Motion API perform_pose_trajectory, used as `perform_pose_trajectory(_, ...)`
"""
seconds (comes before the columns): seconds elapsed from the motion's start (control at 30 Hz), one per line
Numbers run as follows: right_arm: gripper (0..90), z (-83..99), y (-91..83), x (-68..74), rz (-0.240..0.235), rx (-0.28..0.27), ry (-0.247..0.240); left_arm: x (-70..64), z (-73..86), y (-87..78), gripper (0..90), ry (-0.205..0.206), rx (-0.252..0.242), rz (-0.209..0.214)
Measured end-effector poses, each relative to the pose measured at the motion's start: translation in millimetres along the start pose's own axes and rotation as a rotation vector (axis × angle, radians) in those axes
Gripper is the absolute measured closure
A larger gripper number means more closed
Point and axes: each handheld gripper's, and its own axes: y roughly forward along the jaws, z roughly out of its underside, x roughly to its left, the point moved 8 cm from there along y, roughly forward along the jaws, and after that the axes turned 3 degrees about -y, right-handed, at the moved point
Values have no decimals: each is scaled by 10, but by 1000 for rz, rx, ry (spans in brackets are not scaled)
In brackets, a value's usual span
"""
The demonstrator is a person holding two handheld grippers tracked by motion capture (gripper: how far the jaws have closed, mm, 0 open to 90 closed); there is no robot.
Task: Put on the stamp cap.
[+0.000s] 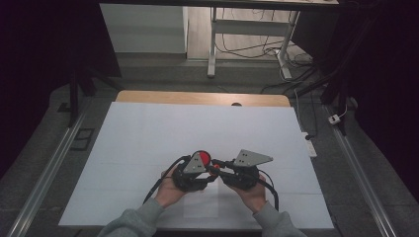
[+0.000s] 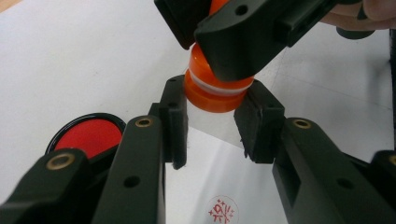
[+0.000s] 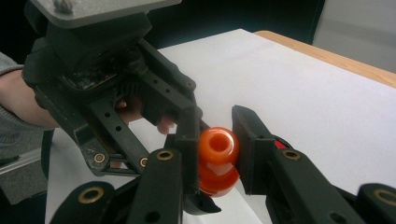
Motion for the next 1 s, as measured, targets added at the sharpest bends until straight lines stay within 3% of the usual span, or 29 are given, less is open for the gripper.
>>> perform_pose_trajectory(1.0, 720, 3, 0, 5, -4, -5, 7, -11, -16, -13, 647, 23, -19, -14)
